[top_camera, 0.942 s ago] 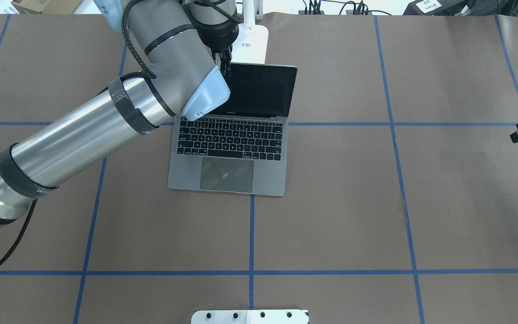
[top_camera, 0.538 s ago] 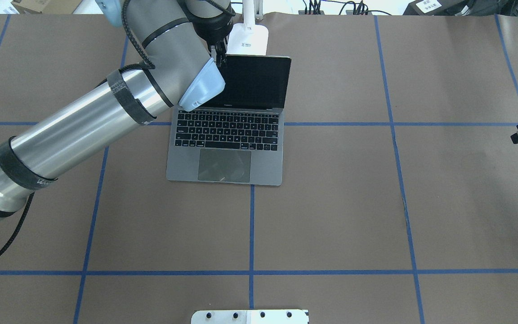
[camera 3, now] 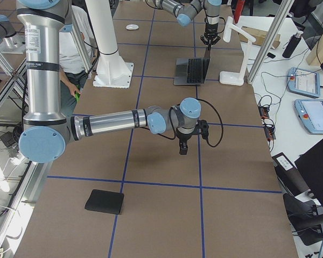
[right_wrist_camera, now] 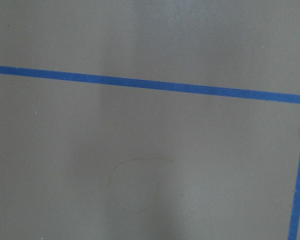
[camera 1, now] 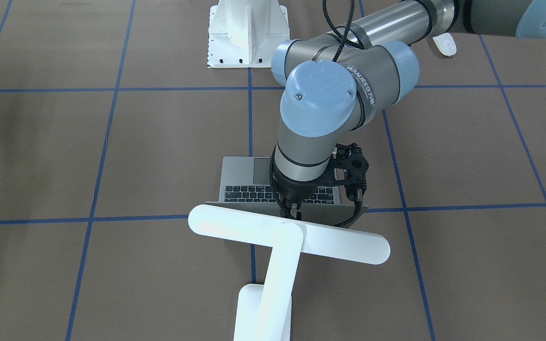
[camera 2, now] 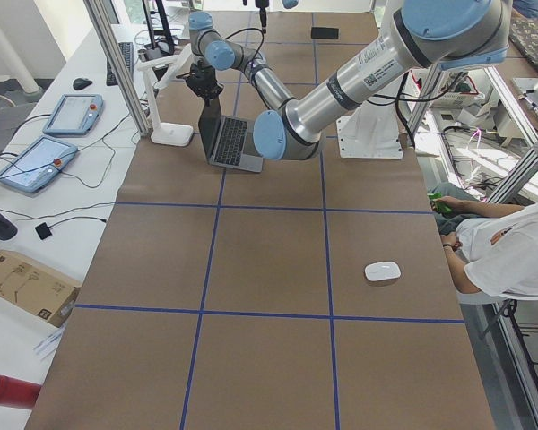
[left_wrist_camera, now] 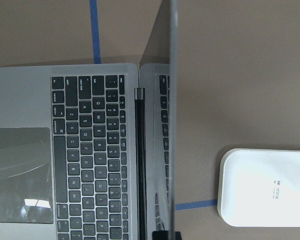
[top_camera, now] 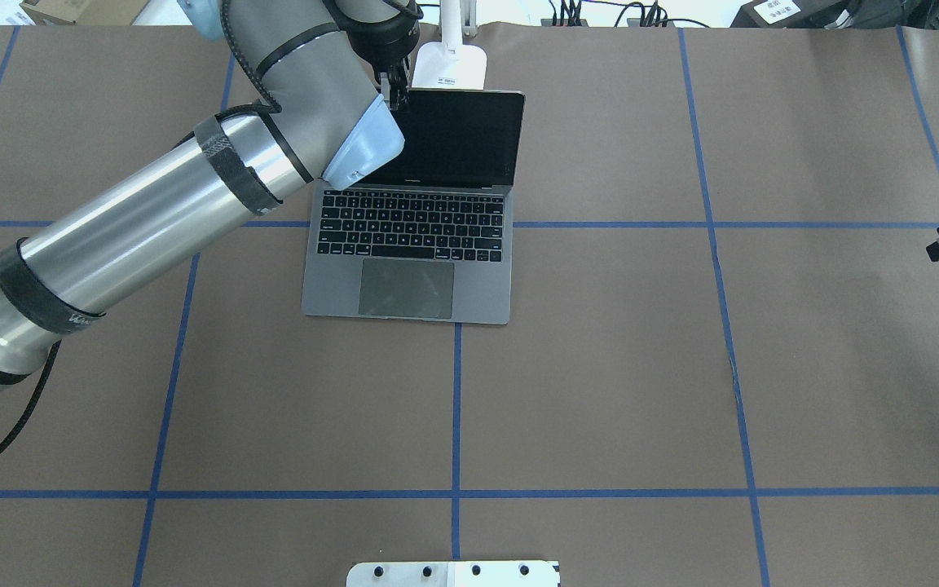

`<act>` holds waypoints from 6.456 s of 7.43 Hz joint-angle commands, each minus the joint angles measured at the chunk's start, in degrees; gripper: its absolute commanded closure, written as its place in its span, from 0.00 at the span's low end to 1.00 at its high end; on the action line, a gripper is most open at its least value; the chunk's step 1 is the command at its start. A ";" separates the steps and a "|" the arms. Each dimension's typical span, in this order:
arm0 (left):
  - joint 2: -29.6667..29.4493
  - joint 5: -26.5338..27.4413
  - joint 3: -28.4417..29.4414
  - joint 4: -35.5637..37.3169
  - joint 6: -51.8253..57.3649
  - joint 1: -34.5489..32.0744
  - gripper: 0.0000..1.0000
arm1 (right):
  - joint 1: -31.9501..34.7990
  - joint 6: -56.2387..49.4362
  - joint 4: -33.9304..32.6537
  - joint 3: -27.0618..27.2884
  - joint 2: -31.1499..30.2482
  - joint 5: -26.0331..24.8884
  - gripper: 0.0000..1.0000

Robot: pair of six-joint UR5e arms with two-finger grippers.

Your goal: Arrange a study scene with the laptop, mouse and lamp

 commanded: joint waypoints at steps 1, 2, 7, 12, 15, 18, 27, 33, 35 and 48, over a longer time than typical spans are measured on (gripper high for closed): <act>0.00 0.00 0.22 -0.24 0.36 -0.03 0.70 | 0.00 0.00 0.00 -0.36 -0.02 0.00 0.01; 0.09 0.00 0.22 -0.24 0.54 -0.12 0.48 | 0.00 0.00 0.00 -0.36 0.07 0.00 0.01; 9.26 -0.88 -10.78 0.46 1.94 -3.19 0.41 | -0.09 0.00 2.90 -2.38 0.51 0.00 0.01; 32.91 -4.03 -39.46 3.89 17.02 -3.81 0.40 | -0.09 -0.18 2.99 -1.59 0.86 0.09 0.01; 47.59 -6.50 -50.12 3.72 44.11 -4.68 0.01 | 0.09 -0.97 7.73 -1.76 -3.17 0.35 0.01; 61.29 -7.55 -54.44 3.02 79.74 -13.07 0.01 | 0.52 -12.97 10.63 -2.38 -7.47 0.09 0.01; 73.82 -21.96 -44.34 3.19 135.10 -32.20 0.00 | 7.55 -52.59 6.79 -16.60 -14.60 7.44 0.03; 73.65 -21.36 -49.70 2.84 128.68 -33.25 0.00 | 8.52 -95.17 -33.03 -20.56 -8.29 4.75 0.04; 73.83 -21.27 -51.10 2.31 128.51 -33.34 0.00 | 8.35 -97.38 -32.87 -24.78 -6.00 5.18 0.04; 73.74 -20.22 -51.90 2.31 128.24 -33.43 0.00 | 8.18 -98.44 -33.31 -26.29 -10.29 8.69 0.04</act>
